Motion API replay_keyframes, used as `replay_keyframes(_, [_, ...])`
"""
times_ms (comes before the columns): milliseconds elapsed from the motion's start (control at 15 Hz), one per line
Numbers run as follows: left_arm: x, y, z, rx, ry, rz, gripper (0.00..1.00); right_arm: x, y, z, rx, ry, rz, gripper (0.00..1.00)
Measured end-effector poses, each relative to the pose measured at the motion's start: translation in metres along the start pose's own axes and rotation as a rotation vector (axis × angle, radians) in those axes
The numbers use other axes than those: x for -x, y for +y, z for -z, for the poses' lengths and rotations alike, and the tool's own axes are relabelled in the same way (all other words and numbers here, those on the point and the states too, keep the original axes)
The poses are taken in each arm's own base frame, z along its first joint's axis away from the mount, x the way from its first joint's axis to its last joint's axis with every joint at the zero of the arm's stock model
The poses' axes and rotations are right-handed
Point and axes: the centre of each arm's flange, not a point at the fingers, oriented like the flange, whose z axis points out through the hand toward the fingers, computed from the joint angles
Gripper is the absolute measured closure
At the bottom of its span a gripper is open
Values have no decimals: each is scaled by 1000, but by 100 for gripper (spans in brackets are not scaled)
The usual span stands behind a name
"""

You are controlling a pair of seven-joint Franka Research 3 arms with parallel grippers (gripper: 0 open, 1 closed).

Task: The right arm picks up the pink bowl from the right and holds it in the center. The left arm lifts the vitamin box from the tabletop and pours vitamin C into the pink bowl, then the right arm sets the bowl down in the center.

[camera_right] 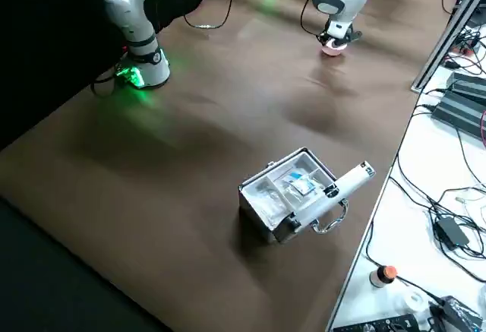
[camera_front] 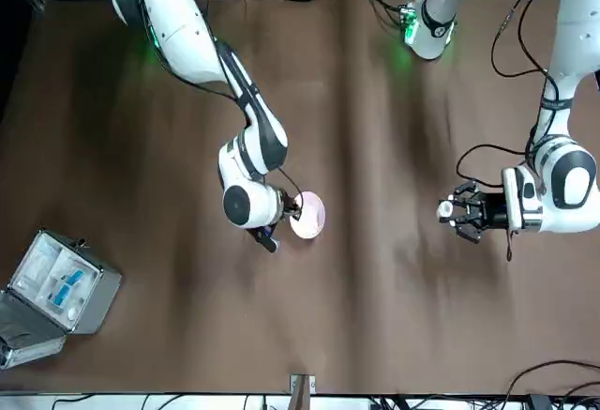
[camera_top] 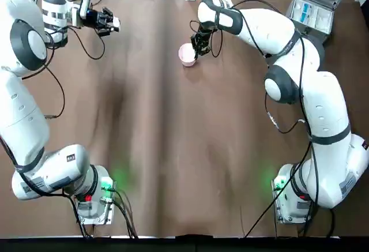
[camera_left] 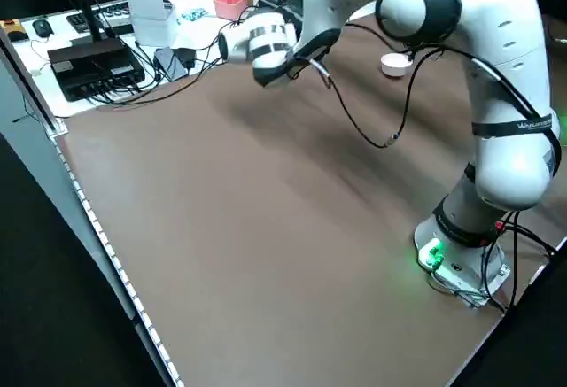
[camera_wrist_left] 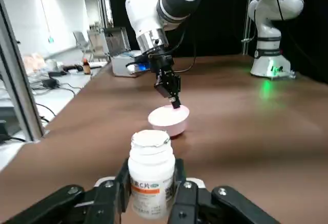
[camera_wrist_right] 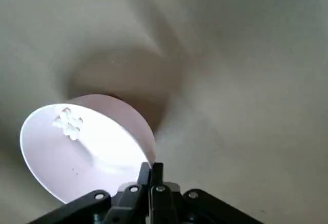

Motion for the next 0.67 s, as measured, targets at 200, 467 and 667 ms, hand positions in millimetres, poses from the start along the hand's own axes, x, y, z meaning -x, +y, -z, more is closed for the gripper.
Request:
replay_keyframes(200, [39, 5, 28, -30, 41, -54, 65, -3, 1, -1, -2, 2, 8, 98])
replay_keyframes(467, [91, 23, 42, -64, 83, -126, 65, -5, 1, -4, -9, 9, 6, 98])
replay_keyframes(667, [125, 35, 32, -59, 106, -104, 65, -6, 1, -6, -9, 10, 6, 98])
